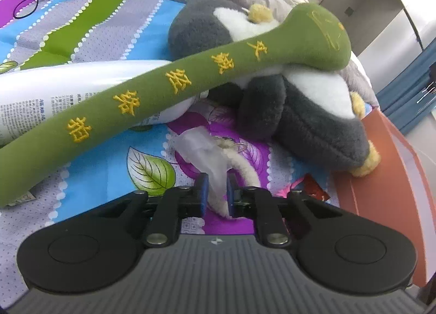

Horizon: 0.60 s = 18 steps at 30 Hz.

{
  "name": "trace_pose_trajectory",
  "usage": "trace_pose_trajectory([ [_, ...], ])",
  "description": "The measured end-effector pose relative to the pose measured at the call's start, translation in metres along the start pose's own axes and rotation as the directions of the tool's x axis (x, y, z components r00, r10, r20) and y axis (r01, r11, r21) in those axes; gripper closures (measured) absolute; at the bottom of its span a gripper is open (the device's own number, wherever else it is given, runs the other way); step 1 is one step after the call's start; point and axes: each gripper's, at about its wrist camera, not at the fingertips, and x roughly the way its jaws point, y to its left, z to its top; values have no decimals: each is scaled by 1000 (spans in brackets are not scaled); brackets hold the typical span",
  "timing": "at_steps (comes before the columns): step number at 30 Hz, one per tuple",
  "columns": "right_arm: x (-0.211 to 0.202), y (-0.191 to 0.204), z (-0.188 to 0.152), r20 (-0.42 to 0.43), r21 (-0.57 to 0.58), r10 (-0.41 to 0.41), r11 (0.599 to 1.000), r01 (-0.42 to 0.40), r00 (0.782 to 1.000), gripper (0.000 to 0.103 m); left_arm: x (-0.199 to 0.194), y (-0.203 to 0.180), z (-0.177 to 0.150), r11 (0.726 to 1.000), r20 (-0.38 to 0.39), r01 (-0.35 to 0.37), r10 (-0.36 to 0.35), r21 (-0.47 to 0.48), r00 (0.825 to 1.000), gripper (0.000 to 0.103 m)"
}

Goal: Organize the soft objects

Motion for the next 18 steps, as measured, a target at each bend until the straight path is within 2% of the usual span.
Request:
trace_pose_trajectory([
  [10, -27, 7, -2, 25, -19, -16, 1000, 17, 1000, 70, -39, 4, -9, 999, 15, 48, -48, -8, 999, 94],
  [18, -61, 12, -15, 23, -21, -18, 1000, 19, 1000, 70, -77, 1, -36, 997, -8, 77, -77, 3, 997, 94],
])
